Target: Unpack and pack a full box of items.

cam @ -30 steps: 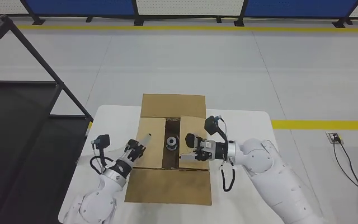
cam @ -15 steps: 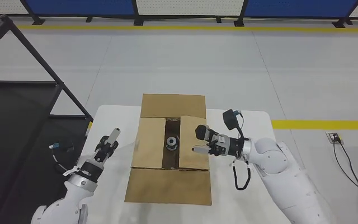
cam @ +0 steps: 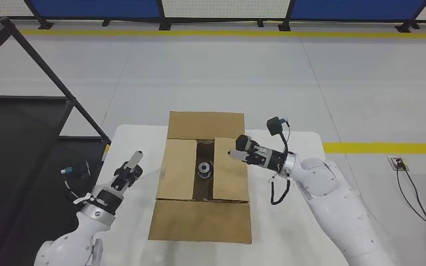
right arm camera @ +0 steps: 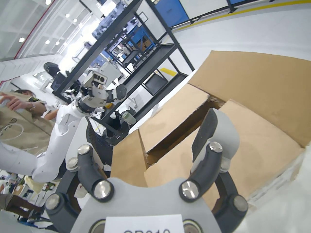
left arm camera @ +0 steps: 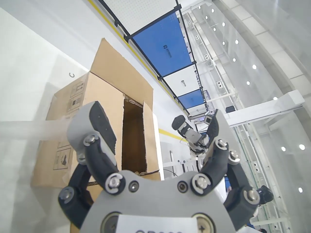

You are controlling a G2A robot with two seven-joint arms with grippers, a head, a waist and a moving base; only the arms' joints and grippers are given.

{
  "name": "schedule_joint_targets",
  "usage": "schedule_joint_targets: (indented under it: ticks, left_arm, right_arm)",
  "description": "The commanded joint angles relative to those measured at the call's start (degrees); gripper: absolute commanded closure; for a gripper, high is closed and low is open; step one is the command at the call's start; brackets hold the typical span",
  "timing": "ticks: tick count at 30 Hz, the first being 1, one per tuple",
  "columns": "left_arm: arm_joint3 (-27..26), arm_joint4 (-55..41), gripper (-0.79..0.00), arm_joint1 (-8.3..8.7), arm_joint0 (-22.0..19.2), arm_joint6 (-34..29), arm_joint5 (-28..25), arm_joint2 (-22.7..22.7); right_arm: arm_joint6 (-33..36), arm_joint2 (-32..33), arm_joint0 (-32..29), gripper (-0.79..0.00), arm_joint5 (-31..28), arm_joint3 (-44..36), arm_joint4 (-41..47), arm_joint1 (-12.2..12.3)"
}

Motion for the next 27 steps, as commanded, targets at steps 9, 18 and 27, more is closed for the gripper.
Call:
schedule_joint_targets:
  ticks: [9,18,27]
  left_arm:
    - [4.41,-12.2,-0.785,1.58,5.71,-15.64,-2.95,-11.41]
    - [10.88,-13.65,-0.785,3.33,7.93,-31.44,-6.12,-13.67]
    - [12.68,-10.42,-0.785,3.91,7.23,-34.86,-7.14,-10.38]
  right_arm:
    - [-10.4,-9.24,17.22,-0.785,4.39,29.36,-4.71,-5.7]
    - [-13.9,-13.81,22.92,-0.785,3.8,44.13,-5.34,-10.71]
    - [-14.92,-14.28,23.9,-0.785,2.17,47.84,-4.49,-12.34]
